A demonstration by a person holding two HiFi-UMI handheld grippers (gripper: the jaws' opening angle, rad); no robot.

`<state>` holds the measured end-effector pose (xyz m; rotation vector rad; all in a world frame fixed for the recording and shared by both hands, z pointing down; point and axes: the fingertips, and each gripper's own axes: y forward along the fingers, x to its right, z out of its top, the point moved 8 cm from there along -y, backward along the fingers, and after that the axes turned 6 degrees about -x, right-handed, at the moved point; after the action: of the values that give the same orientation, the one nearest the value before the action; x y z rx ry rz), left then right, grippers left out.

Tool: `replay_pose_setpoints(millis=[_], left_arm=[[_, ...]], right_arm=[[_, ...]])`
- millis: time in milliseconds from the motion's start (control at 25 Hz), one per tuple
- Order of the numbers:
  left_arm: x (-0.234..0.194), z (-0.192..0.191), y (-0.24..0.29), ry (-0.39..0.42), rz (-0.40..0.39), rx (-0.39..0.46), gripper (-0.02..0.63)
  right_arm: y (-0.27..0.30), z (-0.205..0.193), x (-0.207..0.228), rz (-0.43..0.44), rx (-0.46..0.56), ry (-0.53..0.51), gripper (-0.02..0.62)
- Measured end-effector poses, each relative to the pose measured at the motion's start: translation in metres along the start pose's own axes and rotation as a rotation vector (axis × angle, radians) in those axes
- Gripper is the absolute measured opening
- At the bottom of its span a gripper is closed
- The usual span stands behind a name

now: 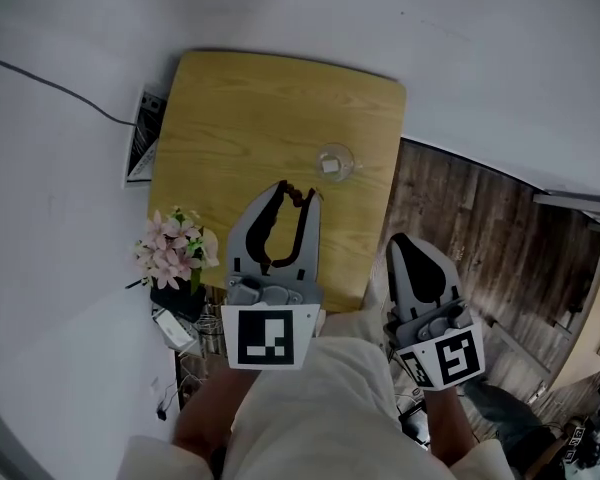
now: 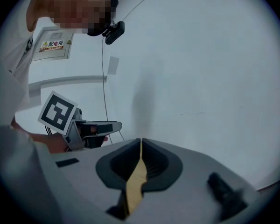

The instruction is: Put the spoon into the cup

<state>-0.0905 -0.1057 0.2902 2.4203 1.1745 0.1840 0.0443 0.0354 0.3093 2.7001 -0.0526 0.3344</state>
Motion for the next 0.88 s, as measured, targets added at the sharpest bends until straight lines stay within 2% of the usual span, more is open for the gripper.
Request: replay_pose_setpoints(millis=[440,880], left_arm=[[0.005,-0.027,0.062,0.015,0.009,-0.052,0.124],[0.004,-0.075,0.102,0.021,0.018,-0.150,0.124]], right_arm=[[0.024,-0.035,0.029,0.017,-0.031,0.058,0.034],[0.052,-0.072,0.042,0.057,-0.064,0.126,0.034]])
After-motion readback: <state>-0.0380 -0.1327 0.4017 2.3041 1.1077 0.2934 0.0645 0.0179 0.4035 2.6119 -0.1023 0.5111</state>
